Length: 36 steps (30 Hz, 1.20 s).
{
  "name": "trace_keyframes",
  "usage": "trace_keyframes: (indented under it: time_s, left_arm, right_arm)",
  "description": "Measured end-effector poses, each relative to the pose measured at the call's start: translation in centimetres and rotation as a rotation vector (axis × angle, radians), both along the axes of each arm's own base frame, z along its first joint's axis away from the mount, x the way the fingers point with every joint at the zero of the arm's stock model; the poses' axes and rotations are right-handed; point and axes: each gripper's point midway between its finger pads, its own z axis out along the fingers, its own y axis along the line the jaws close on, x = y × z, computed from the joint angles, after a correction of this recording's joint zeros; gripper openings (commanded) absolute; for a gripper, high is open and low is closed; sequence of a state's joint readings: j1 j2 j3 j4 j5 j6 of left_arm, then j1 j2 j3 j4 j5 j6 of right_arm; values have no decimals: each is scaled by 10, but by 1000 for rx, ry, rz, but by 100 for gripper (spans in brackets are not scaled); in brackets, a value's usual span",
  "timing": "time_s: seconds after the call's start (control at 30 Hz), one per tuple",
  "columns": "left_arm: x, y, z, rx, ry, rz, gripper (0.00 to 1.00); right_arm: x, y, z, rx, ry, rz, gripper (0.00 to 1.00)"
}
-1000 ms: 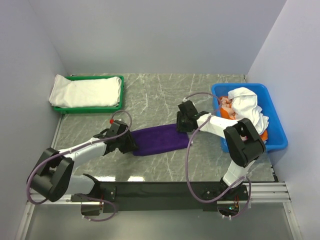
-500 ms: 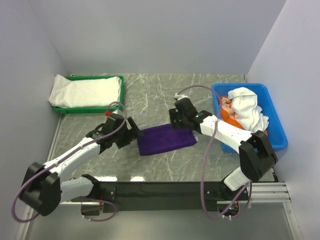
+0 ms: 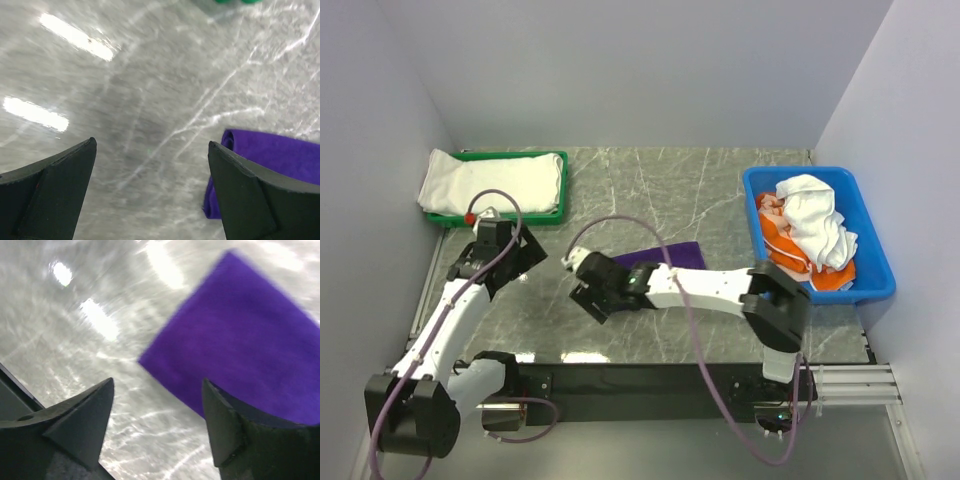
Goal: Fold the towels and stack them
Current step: Neatly place the folded towel into the bin
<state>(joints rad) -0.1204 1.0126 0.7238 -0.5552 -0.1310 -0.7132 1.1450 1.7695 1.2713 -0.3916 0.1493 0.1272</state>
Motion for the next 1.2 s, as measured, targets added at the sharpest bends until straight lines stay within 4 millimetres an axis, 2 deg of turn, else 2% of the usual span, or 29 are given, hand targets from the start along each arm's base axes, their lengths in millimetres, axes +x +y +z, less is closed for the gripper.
trace_keyframes:
  time_s: [0.1, 0.2, 0.43, 0.5, 0.6, 0.63, 0.7, 0.73, 0.8, 1.0, 1.1, 1.2]
  left_arm:
    - [-1, 10, 9, 25, -35, 15, 99]
    - [-2, 11, 15, 36, -60, 7, 99]
    - [-1, 13, 5, 39, -17, 1, 100]
    - [-1, 13, 4, 39, -16, -4, 99]
    - [-1, 11, 4, 35, -20, -18, 99]
    - [-1, 10, 3, 32, -24, -27, 99]
    - [-2, 6, 1, 20, -21, -47, 100]
    - [-3, 3, -1, 11, -19, -60, 99]
    - [-5, -1, -3, -7, -14, -80, 99]
    - [-3, -20, -5, -96, -16, -135, 99]
    - [-3, -37, -13, -188, -11, -166, 99]
    - [-9, -54, -27, -296, 12, -183, 99]
  right_arm:
    - [-14, 11, -26, -79, 12, 68, 70]
    - [-18, 11, -44, -140, 11, 96, 68]
    - [-11, 7, -64, -220, -10, 110, 59]
    - [-9, 10, -64, -217, -18, 111, 56]
    - [-7, 11, -66, -220, -27, 110, 42]
    - [-6, 11, -66, -222, -33, 108, 33]
    - [-3, 10, -67, -232, -47, 103, 23]
    - [-1, 9, -68, -236, -56, 100, 12]
    - [2, 9, -68, -239, -70, 93, 0]
    - [5, 6, -65, -167, -77, 69, 0]
    - [6, 1, -60, -93, -61, 52, 0]
    - [8, -3, -46, -4, -55, 29, 0]
